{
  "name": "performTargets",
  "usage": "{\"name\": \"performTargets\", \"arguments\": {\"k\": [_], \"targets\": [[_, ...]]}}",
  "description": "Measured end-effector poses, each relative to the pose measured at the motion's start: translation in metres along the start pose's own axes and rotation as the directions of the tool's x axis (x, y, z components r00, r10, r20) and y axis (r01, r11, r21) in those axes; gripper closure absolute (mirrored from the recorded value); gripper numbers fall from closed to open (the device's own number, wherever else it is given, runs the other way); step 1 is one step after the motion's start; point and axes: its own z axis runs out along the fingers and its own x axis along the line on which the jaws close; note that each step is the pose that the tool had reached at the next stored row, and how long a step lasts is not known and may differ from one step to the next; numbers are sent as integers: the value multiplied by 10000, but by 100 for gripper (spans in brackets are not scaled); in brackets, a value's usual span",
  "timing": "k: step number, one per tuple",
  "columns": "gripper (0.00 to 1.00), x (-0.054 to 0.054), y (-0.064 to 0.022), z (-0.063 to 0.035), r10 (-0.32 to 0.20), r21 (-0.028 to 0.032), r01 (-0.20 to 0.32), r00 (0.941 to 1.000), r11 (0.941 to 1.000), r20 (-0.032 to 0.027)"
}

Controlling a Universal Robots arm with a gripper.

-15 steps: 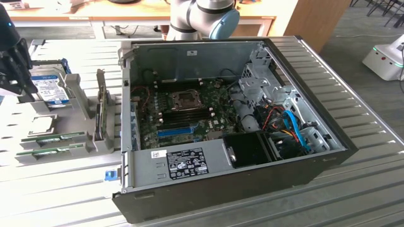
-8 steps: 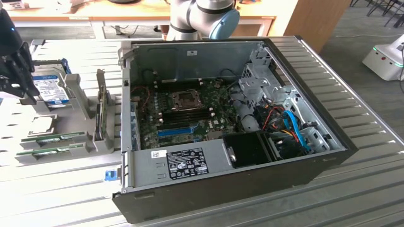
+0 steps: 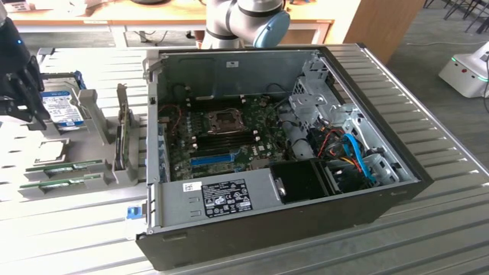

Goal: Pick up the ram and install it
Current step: 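Pick up the ram and move it above insertion slot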

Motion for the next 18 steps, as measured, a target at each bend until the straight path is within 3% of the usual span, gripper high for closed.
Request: {"name": "performTargets", "arguments": {"k": [18], "targets": [[69,5,-8,180,0,0,0,10000,10000,-1]]}}
